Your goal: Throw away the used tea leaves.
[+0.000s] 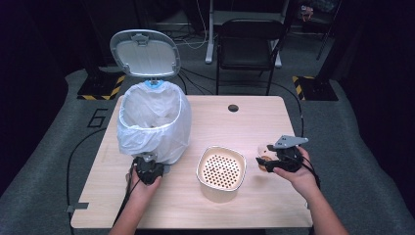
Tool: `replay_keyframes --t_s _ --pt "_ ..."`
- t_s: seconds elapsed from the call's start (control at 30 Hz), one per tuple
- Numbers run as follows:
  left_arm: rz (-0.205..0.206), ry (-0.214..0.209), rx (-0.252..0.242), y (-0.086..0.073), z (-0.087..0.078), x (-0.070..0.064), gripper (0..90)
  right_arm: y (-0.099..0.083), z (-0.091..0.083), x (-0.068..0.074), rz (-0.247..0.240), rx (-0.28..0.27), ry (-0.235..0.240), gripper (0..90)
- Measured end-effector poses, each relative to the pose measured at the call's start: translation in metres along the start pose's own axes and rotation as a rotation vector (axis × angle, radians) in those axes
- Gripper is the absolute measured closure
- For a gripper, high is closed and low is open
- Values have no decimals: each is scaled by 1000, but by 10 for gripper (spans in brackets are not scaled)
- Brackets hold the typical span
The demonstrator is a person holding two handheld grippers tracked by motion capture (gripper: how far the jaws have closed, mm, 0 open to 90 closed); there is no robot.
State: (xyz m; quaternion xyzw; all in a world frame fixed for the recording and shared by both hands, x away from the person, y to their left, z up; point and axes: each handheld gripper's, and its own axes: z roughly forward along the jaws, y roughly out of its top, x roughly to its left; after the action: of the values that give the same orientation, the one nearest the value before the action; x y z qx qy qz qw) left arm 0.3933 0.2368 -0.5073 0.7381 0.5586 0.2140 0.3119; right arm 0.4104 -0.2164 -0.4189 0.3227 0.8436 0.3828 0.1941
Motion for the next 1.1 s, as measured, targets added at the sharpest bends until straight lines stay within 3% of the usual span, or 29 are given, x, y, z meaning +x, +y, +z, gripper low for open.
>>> replay_keyframes --t_s 0.53,0.9,1.0,1.1 --pt "-4 3 -3 0 0 0 649 38 9 -14 -40 -15 9 325" --pt "-1 0 0 0 0 0 649 55 24 -9 -127 -24 7 324" --pt "-8 4 -7 0 0 0 650 59 29 -7 -120 -44 20 323" --pt "-7 1 -9 0 0 0 649 63 33 -6 -143 -51 18 320"
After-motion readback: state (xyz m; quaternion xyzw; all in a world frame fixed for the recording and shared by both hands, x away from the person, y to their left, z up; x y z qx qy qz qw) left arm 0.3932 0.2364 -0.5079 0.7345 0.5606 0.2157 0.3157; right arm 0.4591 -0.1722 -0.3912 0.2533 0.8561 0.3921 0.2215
